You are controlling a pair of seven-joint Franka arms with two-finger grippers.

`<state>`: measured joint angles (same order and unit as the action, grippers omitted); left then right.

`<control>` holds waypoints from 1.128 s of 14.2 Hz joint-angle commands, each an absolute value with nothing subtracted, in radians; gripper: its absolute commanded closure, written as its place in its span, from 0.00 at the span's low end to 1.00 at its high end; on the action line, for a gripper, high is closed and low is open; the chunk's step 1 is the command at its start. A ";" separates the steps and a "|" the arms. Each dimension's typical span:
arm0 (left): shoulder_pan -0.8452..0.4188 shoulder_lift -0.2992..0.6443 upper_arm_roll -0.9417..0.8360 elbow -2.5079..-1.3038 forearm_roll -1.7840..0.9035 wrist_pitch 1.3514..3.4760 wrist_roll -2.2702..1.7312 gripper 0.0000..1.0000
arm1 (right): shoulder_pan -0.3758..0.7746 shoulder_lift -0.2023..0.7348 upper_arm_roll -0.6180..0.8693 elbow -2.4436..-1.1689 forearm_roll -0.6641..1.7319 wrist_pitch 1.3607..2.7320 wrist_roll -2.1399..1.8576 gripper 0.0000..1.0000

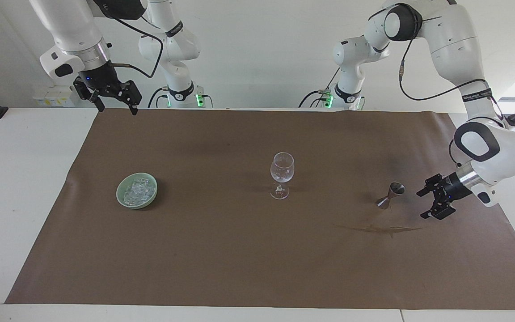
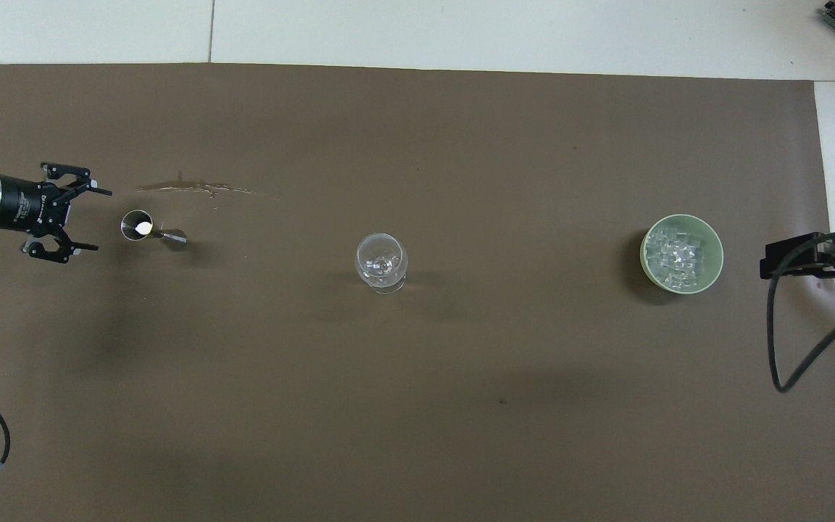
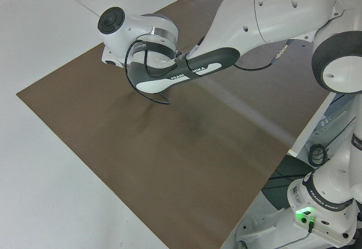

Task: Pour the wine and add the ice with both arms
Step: 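Position the open left gripper around the silver jigger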

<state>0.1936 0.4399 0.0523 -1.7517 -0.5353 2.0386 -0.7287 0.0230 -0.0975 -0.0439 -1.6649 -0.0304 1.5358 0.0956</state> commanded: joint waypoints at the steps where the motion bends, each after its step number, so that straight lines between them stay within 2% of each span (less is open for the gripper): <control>1: 0.222 0.354 0.044 -1.885 -0.632 2.036 -0.723 0.00 | 0.017 -0.110 -0.038 -1.678 -0.023 1.540 0.071 0.00; 6: 0.204 0.316 0.044 -1.924 -0.664 2.031 -0.791 0.00 | 0.017 -0.110 -0.038 -1.678 -0.023 1.540 0.071 0.00; 11: 0.212 0.319 0.044 -1.936 -0.751 2.123 -0.896 0.00 | 0.017 -0.110 -0.038 -1.678 -0.023 1.540 0.072 0.00; 16: 0.192 0.298 0.038 -2.017 -0.850 2.186 -0.867 0.00 | 0.017 -0.110 -0.038 -1.678 -0.021 1.540 0.071 0.00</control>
<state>0.2089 0.3436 0.0343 -1.9489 -0.8108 2.1443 -0.8780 0.0230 -0.0975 -0.0439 -1.6649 -0.0303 1.5358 0.0956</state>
